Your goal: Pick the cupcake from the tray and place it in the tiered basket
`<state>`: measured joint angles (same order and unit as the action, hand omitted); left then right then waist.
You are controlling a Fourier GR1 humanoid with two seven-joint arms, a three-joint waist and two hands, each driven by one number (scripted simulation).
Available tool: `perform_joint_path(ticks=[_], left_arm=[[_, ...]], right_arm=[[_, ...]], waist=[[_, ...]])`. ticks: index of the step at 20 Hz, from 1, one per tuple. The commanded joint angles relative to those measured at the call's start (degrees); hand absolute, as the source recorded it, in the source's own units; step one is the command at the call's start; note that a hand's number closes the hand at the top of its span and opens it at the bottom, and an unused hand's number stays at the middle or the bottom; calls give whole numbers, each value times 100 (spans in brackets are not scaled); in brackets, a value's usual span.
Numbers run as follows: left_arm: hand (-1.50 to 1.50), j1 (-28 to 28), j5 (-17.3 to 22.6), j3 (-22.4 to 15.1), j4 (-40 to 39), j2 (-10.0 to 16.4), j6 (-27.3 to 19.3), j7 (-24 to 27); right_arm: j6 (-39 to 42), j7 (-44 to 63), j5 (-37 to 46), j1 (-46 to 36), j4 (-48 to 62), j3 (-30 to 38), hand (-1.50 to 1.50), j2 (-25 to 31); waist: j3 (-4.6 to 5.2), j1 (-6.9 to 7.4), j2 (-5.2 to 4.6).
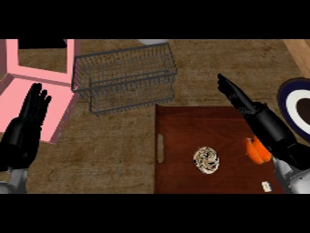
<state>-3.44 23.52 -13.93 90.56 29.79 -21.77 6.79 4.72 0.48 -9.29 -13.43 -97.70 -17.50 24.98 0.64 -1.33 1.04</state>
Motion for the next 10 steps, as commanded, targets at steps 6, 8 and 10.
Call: perform_joint_path(ticks=[6,8,10], left_arm=[[0,-117,-220,-735,-284,-217,650,51],[0,44,-182,-962,-365,-425,748,96],[0,-355,-171,-1015,-541,-503,916,-26]], right_arm=[[-3055,774,744,146,1079,778,-150,-1699],[-3750,1146,1403,383,1392,602,-150,-1807],[-4421,356,1216,241,1721,384,-150,-2443]], waist=[[-53,-36,-215],[-33,-33,-205],[-74,106,-216]])
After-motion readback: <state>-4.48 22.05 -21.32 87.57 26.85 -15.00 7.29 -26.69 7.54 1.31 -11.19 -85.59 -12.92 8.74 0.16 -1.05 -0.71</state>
